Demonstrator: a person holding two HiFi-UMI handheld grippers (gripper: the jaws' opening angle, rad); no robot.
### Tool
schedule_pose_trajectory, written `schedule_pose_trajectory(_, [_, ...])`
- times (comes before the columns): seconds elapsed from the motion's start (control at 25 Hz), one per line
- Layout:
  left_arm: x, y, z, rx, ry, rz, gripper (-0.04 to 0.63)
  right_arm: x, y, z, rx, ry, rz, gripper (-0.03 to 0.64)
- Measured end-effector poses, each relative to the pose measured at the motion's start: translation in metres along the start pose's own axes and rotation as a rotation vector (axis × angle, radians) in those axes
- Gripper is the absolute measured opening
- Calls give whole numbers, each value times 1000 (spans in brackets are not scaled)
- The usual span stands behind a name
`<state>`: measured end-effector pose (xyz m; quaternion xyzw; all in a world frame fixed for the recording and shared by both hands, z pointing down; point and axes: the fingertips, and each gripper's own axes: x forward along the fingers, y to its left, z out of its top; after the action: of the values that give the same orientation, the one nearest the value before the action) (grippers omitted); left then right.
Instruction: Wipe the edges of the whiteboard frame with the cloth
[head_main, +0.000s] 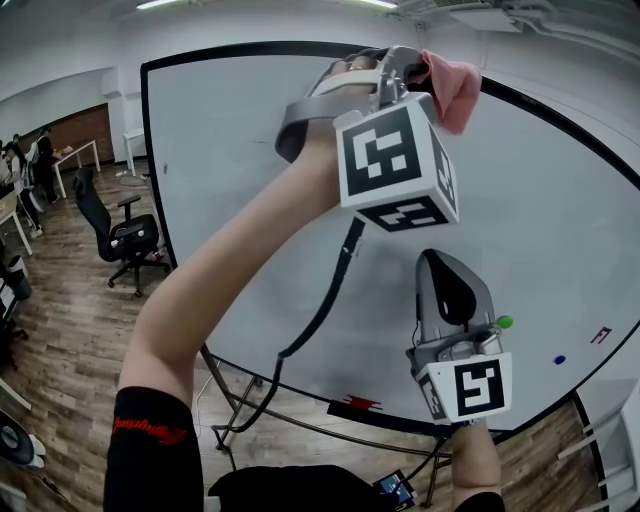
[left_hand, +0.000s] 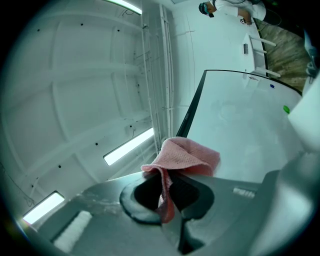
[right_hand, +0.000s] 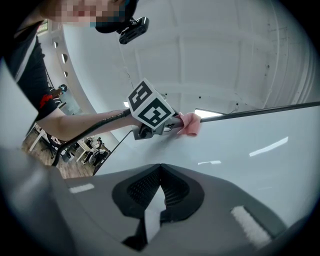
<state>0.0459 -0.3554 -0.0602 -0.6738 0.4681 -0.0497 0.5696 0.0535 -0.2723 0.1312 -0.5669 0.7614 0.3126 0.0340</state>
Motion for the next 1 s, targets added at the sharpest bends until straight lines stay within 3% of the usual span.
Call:
schedule_pose_trajectory(0.76, [1,-3,-7,34,23,-11,21,-9,5,-8,18,10,-8,2])
schedule_pose_trajectory(1.0, [-10,16,-36,24,26,-3,21,8,30,-6,1,18,-14,2])
